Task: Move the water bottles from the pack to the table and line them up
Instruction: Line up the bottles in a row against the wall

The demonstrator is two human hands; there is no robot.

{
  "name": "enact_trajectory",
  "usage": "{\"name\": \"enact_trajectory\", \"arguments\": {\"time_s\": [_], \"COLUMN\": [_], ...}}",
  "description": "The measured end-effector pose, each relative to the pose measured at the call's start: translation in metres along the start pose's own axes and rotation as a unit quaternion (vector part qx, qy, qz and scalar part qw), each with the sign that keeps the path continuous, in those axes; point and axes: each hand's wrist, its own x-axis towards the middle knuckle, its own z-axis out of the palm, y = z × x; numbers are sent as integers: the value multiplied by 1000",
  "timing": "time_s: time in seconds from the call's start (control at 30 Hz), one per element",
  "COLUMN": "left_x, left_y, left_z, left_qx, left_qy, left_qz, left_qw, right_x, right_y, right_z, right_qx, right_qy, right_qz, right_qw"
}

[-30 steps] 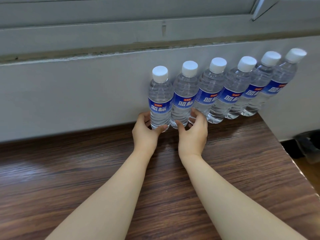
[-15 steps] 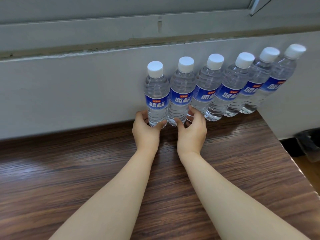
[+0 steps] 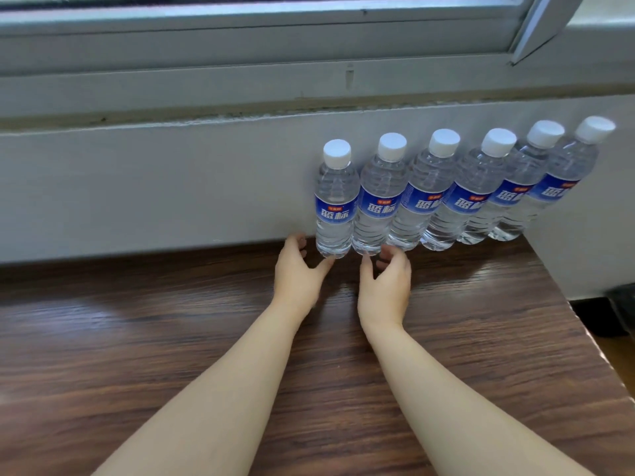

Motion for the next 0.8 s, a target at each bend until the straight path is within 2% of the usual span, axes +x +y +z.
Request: {"name": "enact_trajectory", "arguments": {"time_s": [0.1,0.2,0.37,0.47,0.63,0.8], "left_x": [-16,-41,-102,-150,-229,-285], "left_y": [-7,-17,-36,-55,-89,-124], "left_z": [-32,-75,-156,-202,-268,-332], "left_qx": [15,9,13,18,-25,-82], "left_qy": [-6,10,68,116,215,333], "left_qz": [-7,-19,-50,-80,-153,-200], "left_qw": [1000,1000,996,990,964,918], "right_x": [-19,-37,-79,-112,-177,-248], "right_y": [-2,-11,-41,-60,-89,-117], "right_z": [1,5,16,26,50,77], "right_qx": [-30,-41,-66,-84,-86,-68], "right_qy": [-82,-199,-388,-472,-566,-611], "right_qz": [-21,-48,-93,-120,-167,-198], "right_qw": [996,978,915,869,803,764]}}
